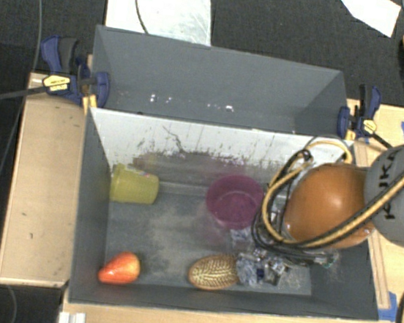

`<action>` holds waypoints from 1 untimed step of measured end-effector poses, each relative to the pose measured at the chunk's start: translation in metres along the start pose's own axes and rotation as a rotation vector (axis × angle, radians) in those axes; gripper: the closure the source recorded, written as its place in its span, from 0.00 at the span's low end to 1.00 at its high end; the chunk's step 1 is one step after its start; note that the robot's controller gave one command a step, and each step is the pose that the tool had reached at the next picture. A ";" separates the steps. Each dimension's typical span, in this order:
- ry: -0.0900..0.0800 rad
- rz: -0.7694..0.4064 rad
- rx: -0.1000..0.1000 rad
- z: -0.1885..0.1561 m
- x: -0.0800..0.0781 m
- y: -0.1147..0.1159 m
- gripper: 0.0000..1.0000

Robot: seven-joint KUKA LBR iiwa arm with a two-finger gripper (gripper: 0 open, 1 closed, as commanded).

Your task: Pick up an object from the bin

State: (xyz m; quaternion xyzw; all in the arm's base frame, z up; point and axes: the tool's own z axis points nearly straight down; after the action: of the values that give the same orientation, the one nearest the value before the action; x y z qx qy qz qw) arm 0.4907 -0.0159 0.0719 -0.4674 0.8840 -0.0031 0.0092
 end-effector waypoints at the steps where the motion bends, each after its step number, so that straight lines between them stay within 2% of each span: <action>1: 0.000 -0.026 0.001 0.000 -0.002 0.000 1.00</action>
Offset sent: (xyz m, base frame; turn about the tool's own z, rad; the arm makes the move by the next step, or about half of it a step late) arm 0.0007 0.0015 0.0016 -0.0253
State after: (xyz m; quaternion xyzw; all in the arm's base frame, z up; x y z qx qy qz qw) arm 0.4918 -0.0141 0.0722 -0.4790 0.8778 -0.0037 0.0094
